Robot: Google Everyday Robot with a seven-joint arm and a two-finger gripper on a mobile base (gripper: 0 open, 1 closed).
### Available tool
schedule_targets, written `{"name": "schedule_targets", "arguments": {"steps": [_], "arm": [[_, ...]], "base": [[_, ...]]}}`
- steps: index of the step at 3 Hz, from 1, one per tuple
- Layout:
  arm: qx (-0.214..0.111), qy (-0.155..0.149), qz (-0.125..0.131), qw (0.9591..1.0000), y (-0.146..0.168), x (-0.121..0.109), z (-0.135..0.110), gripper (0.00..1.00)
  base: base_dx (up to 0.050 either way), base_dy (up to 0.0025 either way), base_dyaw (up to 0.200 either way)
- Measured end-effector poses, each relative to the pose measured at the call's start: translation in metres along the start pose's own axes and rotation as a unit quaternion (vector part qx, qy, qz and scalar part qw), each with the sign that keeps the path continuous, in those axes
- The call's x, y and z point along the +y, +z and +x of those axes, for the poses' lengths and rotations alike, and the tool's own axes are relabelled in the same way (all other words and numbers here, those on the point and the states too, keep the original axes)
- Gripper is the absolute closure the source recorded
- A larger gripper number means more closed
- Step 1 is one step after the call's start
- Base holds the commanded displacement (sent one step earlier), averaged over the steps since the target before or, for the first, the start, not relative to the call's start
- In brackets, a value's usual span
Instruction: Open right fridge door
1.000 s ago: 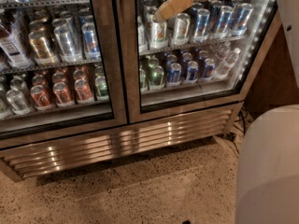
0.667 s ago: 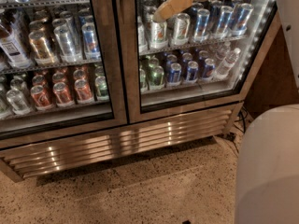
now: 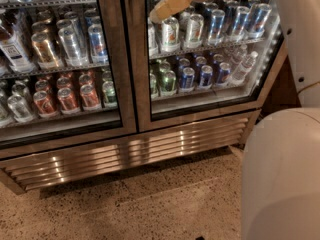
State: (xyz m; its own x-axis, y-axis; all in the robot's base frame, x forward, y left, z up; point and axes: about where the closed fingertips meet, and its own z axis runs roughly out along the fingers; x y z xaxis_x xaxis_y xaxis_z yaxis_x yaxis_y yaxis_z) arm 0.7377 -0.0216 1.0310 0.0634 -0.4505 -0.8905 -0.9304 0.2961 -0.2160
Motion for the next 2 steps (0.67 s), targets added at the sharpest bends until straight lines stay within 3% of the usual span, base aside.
{"name": "schedule_targets", "arguments": {"steps": [1, 2], "arm": [[-0.001, -0.001, -0.002, 1.0, 0.002, 0.003, -0.001, 0.0], [-0.061, -0.014, -0.051, 0.9968, 0.019, 0.025, -0.037, 0.0]], "base": [[0.0, 0.0, 0.0], [0.0, 0.0, 0.0]]}}
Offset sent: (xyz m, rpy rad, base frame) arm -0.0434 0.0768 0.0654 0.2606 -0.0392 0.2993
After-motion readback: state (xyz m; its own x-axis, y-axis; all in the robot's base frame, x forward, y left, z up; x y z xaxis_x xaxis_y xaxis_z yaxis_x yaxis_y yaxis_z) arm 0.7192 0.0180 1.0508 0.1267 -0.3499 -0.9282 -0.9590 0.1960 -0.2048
